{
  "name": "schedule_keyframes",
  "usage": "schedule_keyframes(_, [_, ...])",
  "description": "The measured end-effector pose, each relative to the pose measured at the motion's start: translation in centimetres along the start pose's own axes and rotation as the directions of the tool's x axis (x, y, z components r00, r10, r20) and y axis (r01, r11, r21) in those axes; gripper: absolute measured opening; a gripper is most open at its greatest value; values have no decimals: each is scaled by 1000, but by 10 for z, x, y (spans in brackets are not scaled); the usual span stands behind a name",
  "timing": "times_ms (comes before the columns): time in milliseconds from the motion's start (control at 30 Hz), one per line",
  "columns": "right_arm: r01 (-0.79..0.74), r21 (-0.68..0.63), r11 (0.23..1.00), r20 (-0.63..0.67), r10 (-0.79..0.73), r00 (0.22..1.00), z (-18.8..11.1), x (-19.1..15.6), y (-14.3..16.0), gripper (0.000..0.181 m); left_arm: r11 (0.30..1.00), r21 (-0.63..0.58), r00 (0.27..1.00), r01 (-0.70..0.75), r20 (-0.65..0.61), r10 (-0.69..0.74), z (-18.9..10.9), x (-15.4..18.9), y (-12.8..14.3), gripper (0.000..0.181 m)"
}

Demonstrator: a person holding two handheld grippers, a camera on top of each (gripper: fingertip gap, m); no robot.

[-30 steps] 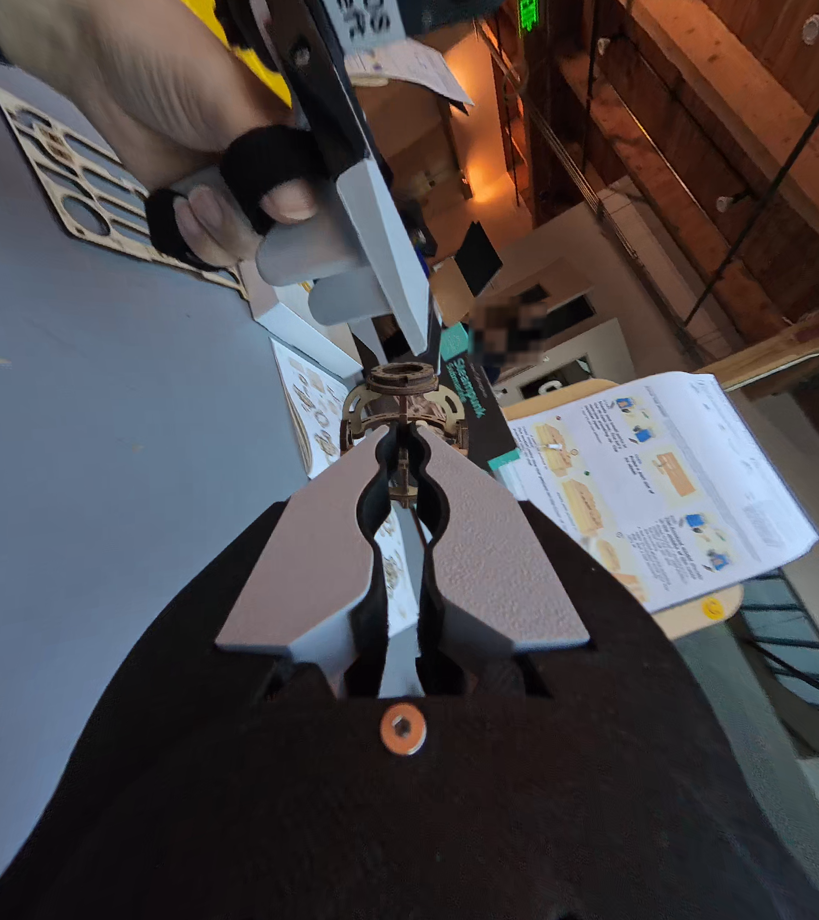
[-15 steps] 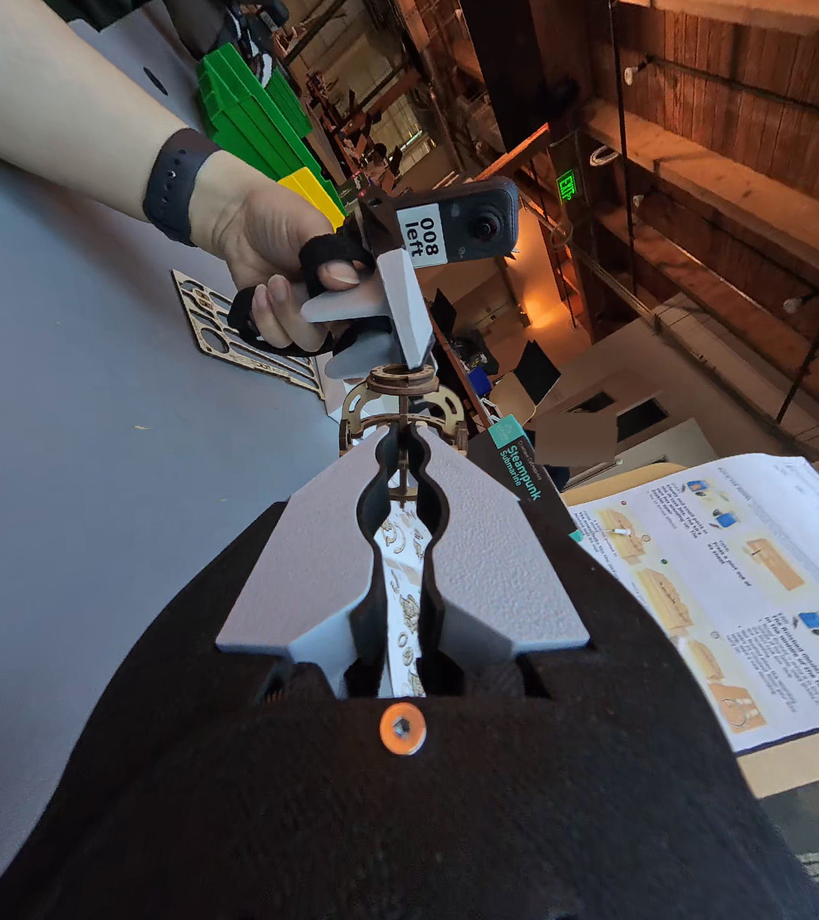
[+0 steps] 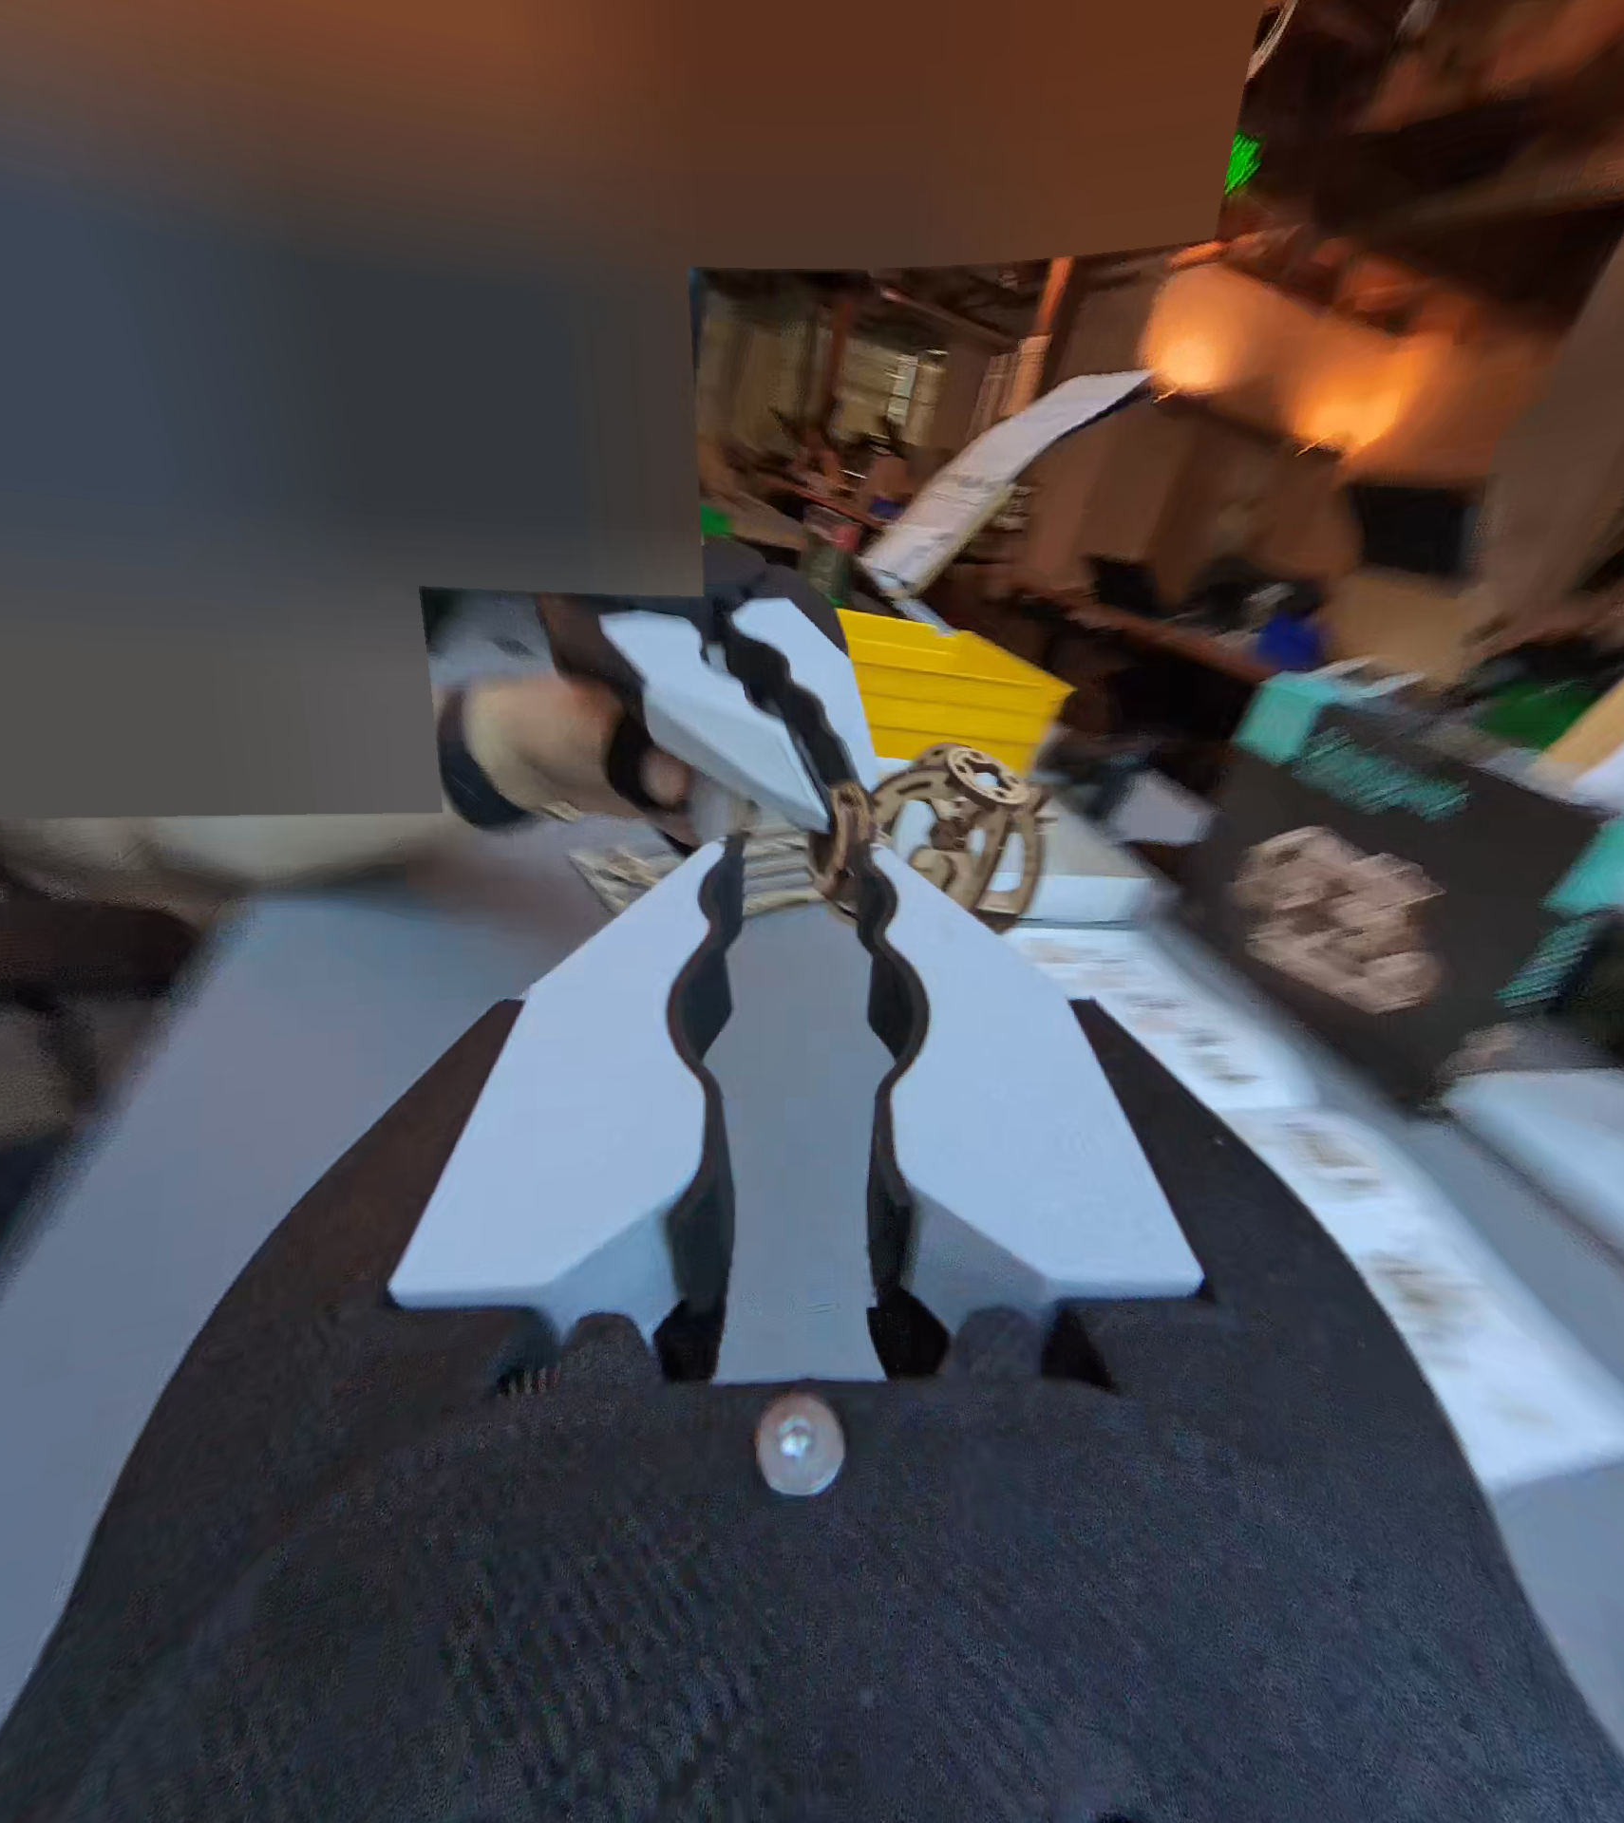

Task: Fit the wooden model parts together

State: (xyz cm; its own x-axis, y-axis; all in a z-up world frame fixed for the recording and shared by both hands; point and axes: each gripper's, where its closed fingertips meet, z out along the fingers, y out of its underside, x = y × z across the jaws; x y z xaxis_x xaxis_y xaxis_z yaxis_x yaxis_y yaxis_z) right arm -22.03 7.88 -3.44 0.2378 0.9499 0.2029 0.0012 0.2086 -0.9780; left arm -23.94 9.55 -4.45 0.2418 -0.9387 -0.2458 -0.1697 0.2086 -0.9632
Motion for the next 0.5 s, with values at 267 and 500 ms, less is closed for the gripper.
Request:
schedule_keyframes(267, [-596,17,803,-19,597,802,13,28,24,18,891,-243,891,-384,158,427,18,-1,26,6])
schedule_keyframes(500, [-606,-96,789,-206,580,788,17,37,55,10,759,-415,792,-502,133,596,26,-4,51,6])
